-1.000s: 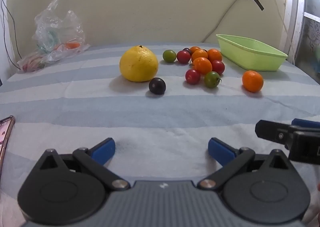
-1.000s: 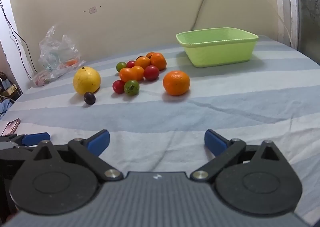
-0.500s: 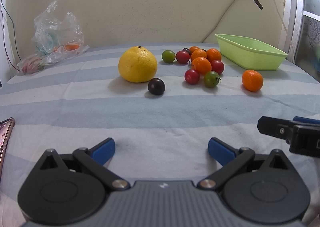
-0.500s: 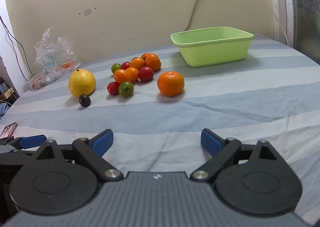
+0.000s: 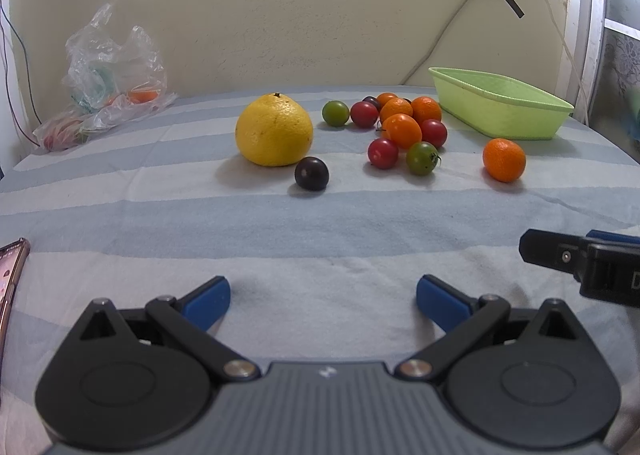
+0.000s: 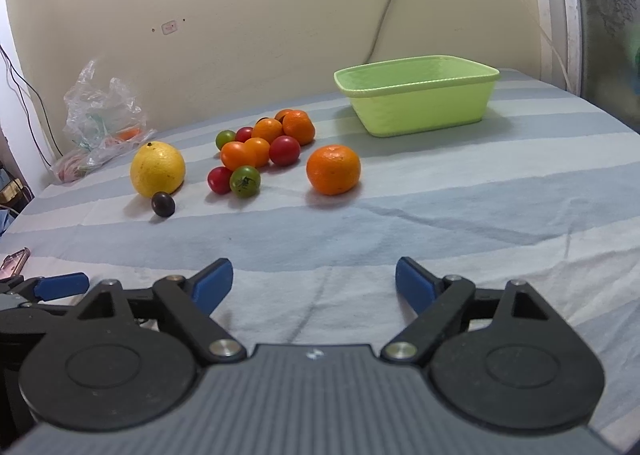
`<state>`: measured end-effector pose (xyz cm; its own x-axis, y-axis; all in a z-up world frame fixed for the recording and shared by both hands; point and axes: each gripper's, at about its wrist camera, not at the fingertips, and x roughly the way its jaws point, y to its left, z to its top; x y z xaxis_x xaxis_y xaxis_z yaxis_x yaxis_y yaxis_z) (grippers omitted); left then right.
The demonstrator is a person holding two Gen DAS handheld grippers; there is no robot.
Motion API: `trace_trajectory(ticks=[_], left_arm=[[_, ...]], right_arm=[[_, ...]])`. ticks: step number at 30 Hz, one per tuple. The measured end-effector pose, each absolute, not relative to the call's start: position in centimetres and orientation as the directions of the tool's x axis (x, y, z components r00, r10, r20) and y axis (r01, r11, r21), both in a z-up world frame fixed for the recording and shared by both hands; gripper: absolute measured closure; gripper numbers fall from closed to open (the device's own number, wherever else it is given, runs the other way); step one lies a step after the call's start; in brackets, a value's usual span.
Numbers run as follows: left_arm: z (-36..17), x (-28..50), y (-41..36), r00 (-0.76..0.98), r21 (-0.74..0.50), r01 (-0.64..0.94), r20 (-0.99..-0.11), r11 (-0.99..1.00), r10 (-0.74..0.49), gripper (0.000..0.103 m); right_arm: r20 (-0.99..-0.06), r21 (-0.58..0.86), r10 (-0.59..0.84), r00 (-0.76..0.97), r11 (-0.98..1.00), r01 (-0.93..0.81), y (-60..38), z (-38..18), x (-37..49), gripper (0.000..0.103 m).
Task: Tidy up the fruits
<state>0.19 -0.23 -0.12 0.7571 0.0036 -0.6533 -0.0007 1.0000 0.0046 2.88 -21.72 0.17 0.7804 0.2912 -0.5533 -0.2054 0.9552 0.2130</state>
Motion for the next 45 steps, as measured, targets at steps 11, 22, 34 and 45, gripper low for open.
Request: trace_trajectory(ticks=[11, 22, 34, 45], left_arm=[[-0.22, 0.11, -0.21, 0.757, -0.004, 0.004, -0.653, 1.000, -0.005, 0.000], [-0.14, 0.13, -0.16, 0.757, -0.012, 0.005, -0.653, 1.000, -0.012, 0.000], [-0.18, 0.03, -0.20, 0.771, -0.007, -0.003, -0.637, 1.000, -0.002, 0.000], [-0.15, -0.03, -0.16, 0.775, -0.018, -0.003, -0.632, 1.000, -0.009, 0.000]], right_arm=[[-0.551, 0.211, 0.288, 0.783, 0.956, -0.203, -21.84, 0.20, 2.85, 0.016], [-0.542, 0.205, 0.277, 0.793, 0.959, -0.195, -21.86, 0.33, 2.74, 0.020], [-0.546, 0.209, 0.279, 0.790, 0.958, -0.195, -21.89, 0.24, 2.84, 0.021], [-0.545, 0.209, 0.279, 0.791, 0.959, -0.194, -21.90, 0.27, 2.88, 0.021]])
